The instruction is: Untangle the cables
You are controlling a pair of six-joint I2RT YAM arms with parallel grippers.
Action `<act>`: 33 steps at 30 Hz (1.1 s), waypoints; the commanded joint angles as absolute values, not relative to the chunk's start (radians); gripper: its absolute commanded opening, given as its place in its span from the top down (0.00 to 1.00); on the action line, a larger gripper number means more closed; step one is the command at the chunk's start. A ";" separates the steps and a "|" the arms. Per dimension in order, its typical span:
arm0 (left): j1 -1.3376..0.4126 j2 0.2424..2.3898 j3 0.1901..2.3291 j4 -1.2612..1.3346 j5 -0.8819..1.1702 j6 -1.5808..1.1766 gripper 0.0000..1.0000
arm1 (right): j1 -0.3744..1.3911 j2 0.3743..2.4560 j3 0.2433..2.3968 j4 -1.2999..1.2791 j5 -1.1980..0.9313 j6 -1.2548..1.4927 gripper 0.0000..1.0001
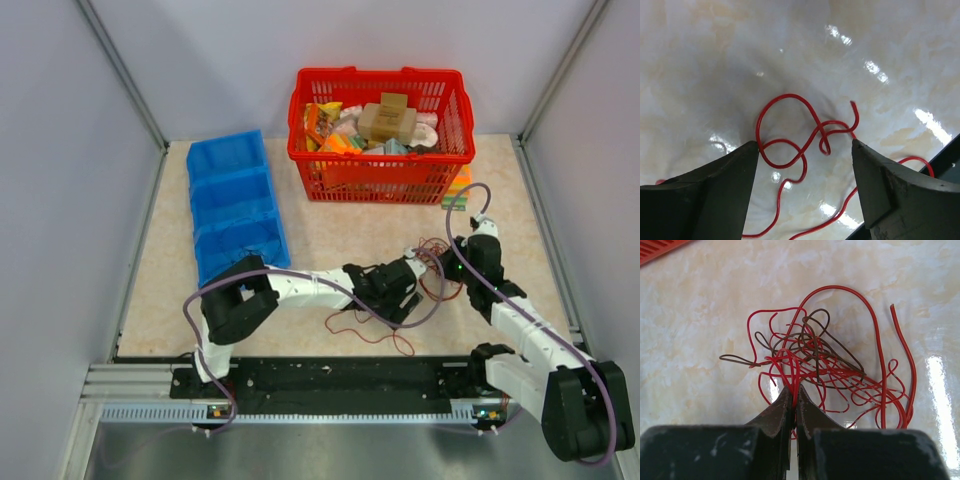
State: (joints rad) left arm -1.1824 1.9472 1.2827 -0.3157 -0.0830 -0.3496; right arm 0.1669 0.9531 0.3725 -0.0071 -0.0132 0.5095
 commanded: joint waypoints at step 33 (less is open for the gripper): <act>-0.580 1.175 1.460 -0.365 -0.456 -0.144 1.00 | 0.155 0.994 0.385 0.046 -0.041 0.511 1.00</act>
